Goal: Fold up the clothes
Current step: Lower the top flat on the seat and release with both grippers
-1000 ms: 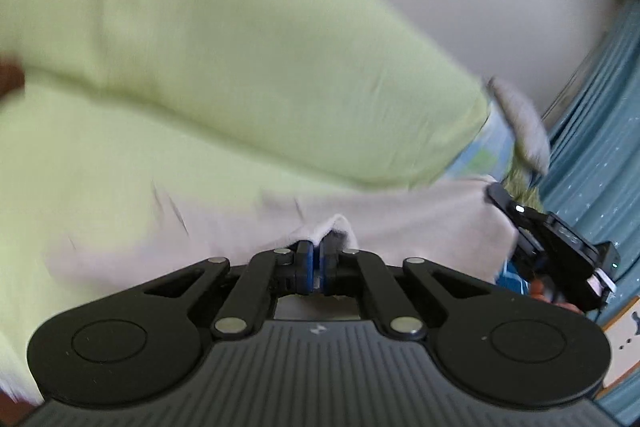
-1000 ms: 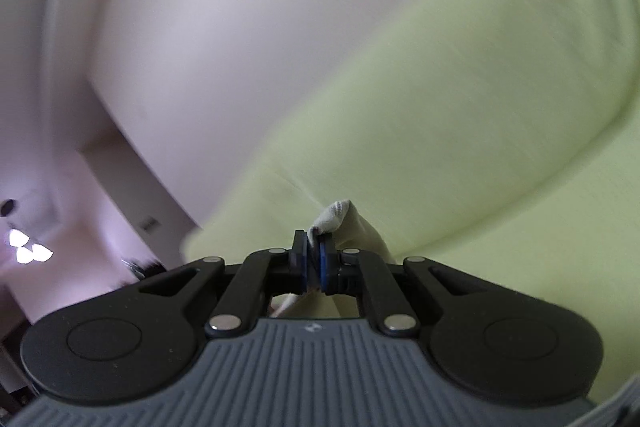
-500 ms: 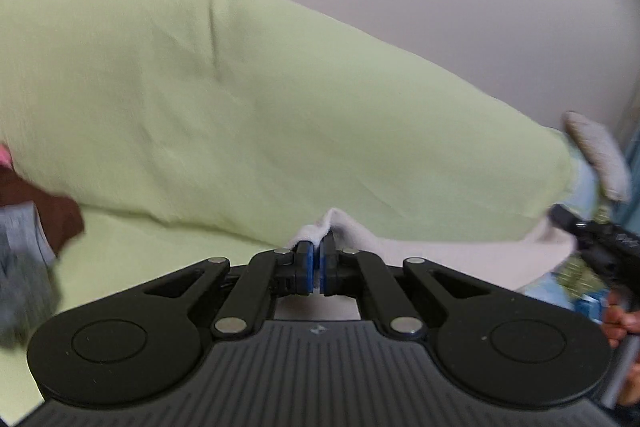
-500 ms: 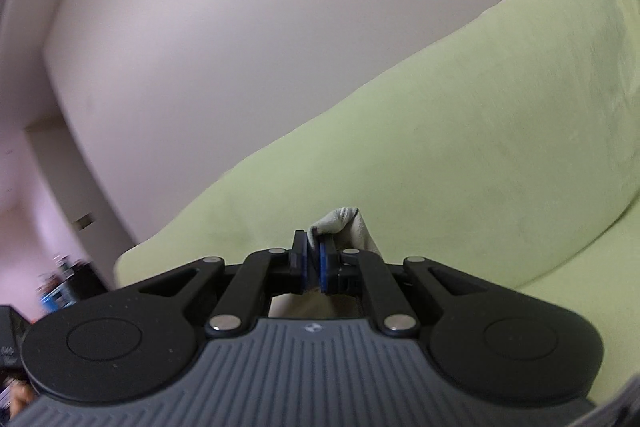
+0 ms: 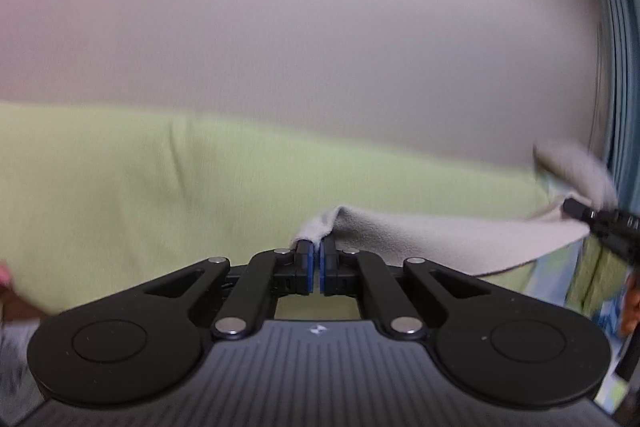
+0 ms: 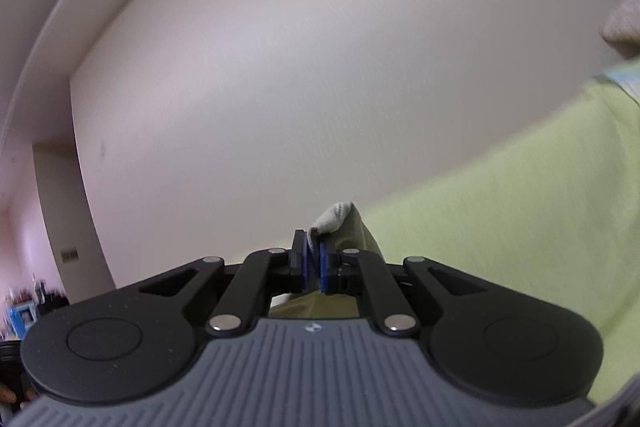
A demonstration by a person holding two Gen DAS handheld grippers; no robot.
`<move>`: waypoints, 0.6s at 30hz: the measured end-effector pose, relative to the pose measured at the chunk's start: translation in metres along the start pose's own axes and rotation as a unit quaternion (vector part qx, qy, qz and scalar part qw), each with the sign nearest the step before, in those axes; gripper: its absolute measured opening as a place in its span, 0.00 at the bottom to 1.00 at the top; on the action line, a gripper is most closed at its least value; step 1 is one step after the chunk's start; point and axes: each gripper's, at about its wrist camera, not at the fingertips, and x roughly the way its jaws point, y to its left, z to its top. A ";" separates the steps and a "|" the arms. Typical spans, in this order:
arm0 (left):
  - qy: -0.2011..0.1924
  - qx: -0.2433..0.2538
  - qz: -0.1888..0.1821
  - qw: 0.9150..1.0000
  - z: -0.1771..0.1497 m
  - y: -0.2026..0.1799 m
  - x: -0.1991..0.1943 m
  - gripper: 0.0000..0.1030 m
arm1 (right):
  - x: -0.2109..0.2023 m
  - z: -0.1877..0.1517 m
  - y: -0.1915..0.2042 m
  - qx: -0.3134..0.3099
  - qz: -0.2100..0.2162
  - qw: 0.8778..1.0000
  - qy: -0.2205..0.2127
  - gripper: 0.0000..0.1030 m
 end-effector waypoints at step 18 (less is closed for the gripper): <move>0.319 -0.051 0.107 0.940 -0.282 0.041 0.020 0.02 | -0.137 -0.312 -0.087 0.101 -0.232 0.903 0.346 0.44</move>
